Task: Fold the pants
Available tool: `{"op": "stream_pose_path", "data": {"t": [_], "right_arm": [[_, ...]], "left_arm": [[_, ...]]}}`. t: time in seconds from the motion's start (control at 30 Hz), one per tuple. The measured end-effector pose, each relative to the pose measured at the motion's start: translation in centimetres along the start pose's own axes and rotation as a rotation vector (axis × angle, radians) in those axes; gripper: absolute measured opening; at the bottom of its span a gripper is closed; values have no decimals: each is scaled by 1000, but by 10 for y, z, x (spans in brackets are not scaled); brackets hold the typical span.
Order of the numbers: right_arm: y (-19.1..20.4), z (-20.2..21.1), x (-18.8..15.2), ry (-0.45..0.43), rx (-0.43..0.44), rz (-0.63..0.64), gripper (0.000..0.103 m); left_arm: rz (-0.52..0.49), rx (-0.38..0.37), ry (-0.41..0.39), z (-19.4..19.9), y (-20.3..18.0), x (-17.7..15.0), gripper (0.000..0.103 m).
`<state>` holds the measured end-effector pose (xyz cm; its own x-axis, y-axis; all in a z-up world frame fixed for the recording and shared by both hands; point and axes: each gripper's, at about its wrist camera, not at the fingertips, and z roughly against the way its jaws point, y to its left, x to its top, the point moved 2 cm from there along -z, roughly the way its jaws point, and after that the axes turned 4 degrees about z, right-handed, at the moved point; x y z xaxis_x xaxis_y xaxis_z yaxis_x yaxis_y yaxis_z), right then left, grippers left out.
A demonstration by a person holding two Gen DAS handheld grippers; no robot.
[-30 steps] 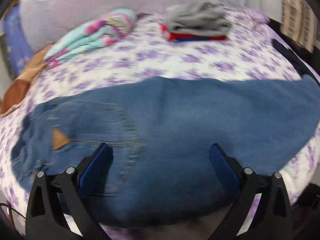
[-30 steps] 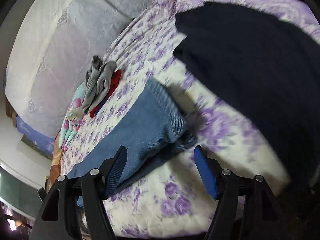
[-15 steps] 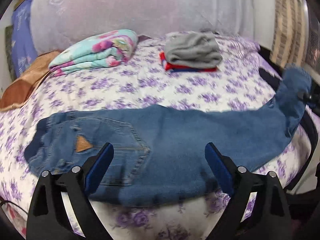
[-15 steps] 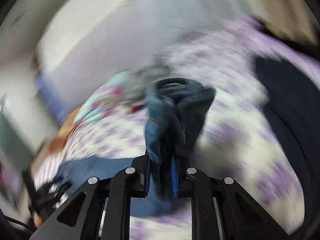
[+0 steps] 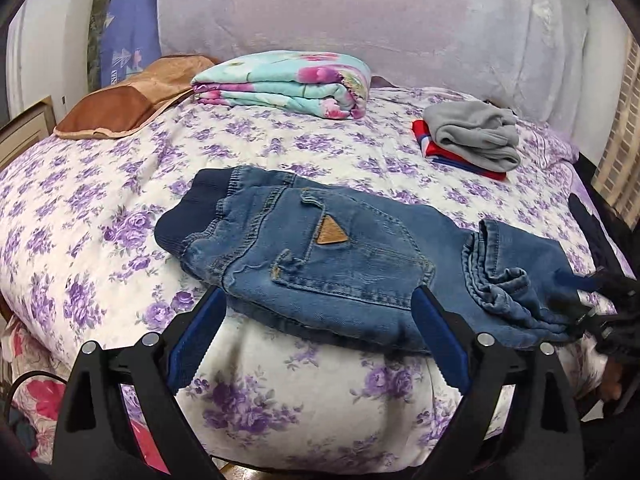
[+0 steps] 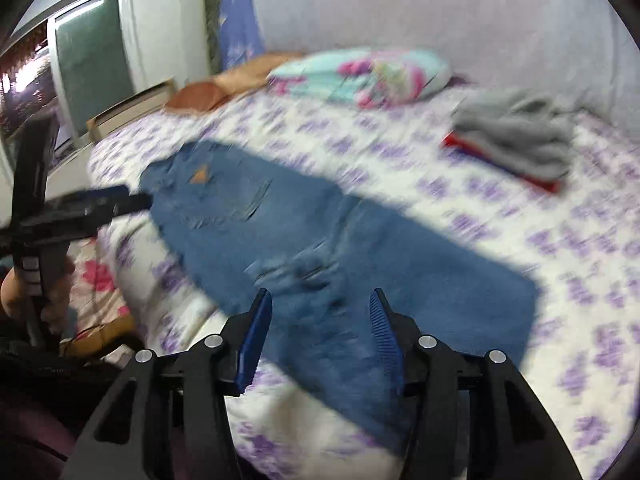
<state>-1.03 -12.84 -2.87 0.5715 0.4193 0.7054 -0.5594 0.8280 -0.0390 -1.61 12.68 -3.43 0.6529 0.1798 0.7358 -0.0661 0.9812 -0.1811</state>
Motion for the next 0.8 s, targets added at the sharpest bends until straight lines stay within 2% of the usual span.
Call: {"op": "stream_pose_path", "data": {"t": [0.07, 0.13, 0.2, 0.23, 0.27, 0.3, 0.4, 0.47, 0.53, 0.6, 0.63, 0.67, 0.7, 0.73, 0.77, 0.8], "right_arm": [[-9, 3, 4, 9, -3, -4, 47], [-8, -12, 11, 36, 15, 8, 44], [-2, -33, 12, 99, 30, 33, 21], [-2, -51, 11, 162, 40, 32, 9], [-2, -59, 7, 190, 47, 22, 8], [-4, -59, 7, 175, 45, 10, 7], [-7, -25, 25, 34, 42, 0, 7], [-4, -10, 35, -25, 42, 16, 7], [4, -16, 36, -8, 61, 41, 7], [10, -44, 23, 87, 82, 54, 9], [13, -64, 10, 159, 60, 71, 12], [13, -73, 2, 174, 47, 75, 13], [12, -71, -1, 144, 49, 68, 14], [10, -65, 0, 121, 60, 50, 25], [7, -57, 2, 99, 84, 24, 52], [5, -49, 3, 70, 97, 8, 62]], "left_arm": [[6, -6, -1, -2, -1, 0, 91], [6, -13, 5, -4, -4, -2, 91], [-2, -10, 22, -7, -8, -5, 91], [-3, -8, 27, -7, -8, -6, 91], [-1, -2, 29, -6, -6, -7, 91], [5, 5, 25, -3, -3, -7, 91], [61, 17, 16, 6, 16, -7, 91], [135, 2, 29, 9, 35, -6, 91], [210, -18, 47, 6, 53, -7, 91], [315, -32, 78, -3, 73, -10, 91], [353, -40, 85, -7, 79, -12, 91], [414, -56, 103, -13, 88, -14, 91], [443, -68, 116, -17, 91, -16, 91], [487, -92, 134, -24, 94, -16, 91], [505, -103, 133, -27, 94, -15, 92], [517, -122, 125, -29, 92, -12, 93]]}}
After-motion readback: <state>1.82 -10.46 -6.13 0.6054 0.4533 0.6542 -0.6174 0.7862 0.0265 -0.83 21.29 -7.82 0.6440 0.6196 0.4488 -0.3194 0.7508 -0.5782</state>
